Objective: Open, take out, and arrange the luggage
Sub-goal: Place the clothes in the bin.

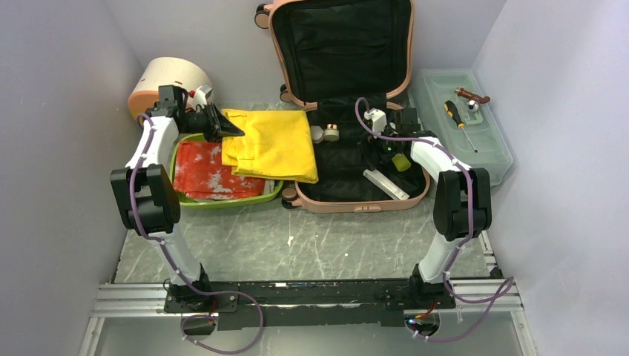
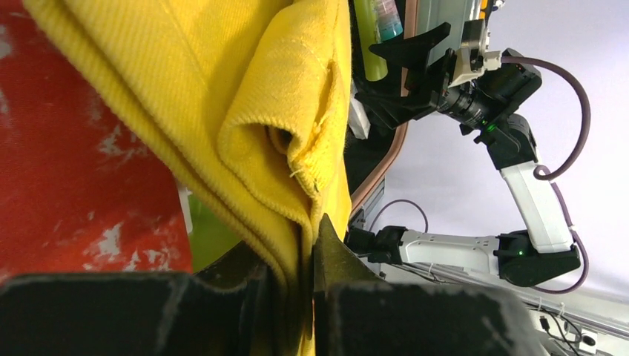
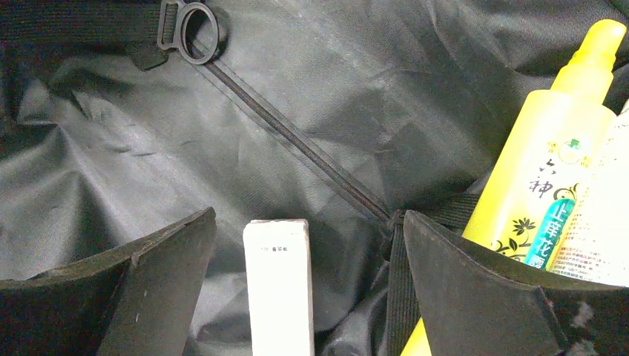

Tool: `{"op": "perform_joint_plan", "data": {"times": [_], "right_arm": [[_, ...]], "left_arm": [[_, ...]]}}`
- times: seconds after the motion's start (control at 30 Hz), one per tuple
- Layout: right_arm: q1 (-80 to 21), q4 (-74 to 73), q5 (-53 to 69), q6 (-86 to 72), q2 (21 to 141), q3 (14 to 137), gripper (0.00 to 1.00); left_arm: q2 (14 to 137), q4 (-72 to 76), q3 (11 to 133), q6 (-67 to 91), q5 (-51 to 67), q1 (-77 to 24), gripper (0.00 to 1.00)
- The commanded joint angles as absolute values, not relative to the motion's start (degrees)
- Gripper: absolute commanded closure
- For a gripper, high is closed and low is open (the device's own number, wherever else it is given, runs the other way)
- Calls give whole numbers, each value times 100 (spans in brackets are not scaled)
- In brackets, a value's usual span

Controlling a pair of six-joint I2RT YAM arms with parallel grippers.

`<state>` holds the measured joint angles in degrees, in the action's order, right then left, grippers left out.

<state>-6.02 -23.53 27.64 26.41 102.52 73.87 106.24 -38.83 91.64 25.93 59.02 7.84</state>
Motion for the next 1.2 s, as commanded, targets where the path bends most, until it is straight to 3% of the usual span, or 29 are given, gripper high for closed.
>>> {"op": "perform_joint_plan", "data": {"times": [0.0, 0.37, 0.63, 0.87, 1.17], "right_arm": [[-579, -2189, 2913, 2639, 10002, 7400, 0], [-579, -2136, 2911, 2622, 9951, 7365, 0], [-579, -2145, 2936, 2608, 9957, 7373, 0], [-580, -2136, 2929, 2628, 9924, 7356, 0], [-567, -2136, 2945, 2645, 9942, 7352, 0]], "left_arm": [[10781, -5074, 9771, 1531, 6004, 1018, 100], [11262, -6115, 9945, 456, 5386, 1297, 100], [11177, -5672, 9908, 181, 5126, 1568, 100], [11378, -6348, 10251, -26, 5148, 1591, 100], [10454, -5900, 9876, 543, 4381, 1700, 100]]}}
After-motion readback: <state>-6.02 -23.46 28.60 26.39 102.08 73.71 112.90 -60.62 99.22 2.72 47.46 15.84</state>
